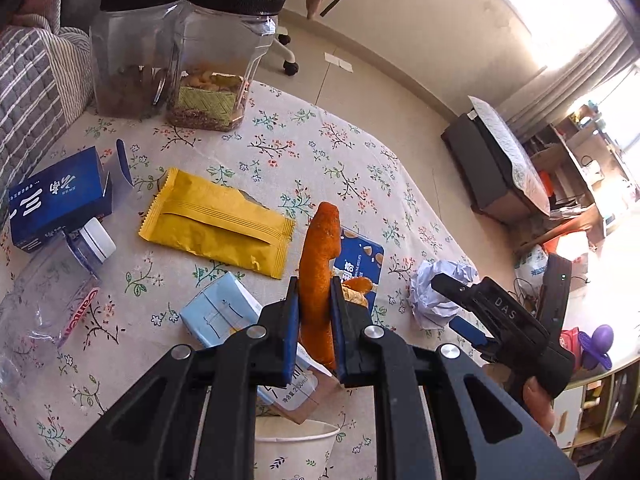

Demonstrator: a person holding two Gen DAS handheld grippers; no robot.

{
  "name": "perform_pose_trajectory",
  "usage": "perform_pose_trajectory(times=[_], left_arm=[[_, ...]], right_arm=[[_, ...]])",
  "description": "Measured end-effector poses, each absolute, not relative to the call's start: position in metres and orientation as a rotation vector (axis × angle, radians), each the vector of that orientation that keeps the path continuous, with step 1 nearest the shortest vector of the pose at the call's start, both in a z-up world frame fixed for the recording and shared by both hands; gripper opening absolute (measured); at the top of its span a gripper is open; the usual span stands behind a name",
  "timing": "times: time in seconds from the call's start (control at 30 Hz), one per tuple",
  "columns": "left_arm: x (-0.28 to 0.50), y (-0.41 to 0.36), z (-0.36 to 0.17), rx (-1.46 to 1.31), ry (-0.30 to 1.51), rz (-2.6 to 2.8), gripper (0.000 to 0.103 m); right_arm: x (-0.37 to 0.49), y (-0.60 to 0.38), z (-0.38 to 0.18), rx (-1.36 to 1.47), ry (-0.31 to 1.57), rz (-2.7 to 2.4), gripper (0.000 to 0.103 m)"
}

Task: Collect trash
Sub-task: 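Grasp the crumpled white-blue paper with the right tool while the left tool holds the orange snack, then carry the crumpled paper over the white bin and open the right tool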

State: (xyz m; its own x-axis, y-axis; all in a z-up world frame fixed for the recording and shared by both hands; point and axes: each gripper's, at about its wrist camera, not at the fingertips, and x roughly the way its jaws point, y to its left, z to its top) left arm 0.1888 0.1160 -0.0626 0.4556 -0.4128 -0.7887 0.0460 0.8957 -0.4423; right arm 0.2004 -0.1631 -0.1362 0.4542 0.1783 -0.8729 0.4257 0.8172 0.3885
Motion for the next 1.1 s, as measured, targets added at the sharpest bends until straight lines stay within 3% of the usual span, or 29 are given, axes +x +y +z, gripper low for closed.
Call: perform_pose_trajectory(times=[0.03,0.07,0.1,0.17,0.7,1.1], left_arm=[[0.190,0.116,-0.063,-0.389,1.064,-0.292,0.015],[0.190,0.118,-0.063,-0.393,1.061,-0.291,0.015],[0.191,0.120,-0.062,-0.398,1.059,-0.291,0.015],[0.194,0.123,-0.062,-0.411,1.058,-0.288,0.015],[0.192,0.132,-0.052,-0.384,0.992,-0.199,0.015],[0.169,0.127,-0.021,-0.308,0.827,-0.139,0.014]], right_arm=[[0.202,-0.162,-0.140,0.616,1.111,-0.161,0.079],[0.203,-0.160,-0.143,0.602,1.119,-0.155,0.061],[0.204,-0.158,-0.145,0.590,1.122,-0.158,0.051],[0.203,-0.157,-0.144,0.580,1.097,-0.158,0.048],[0.195,-0.111,-0.082,0.408,0.957,-0.017,0.045],[0.155,-0.089,-0.035,0.225,0.803,0.045,0.045]])
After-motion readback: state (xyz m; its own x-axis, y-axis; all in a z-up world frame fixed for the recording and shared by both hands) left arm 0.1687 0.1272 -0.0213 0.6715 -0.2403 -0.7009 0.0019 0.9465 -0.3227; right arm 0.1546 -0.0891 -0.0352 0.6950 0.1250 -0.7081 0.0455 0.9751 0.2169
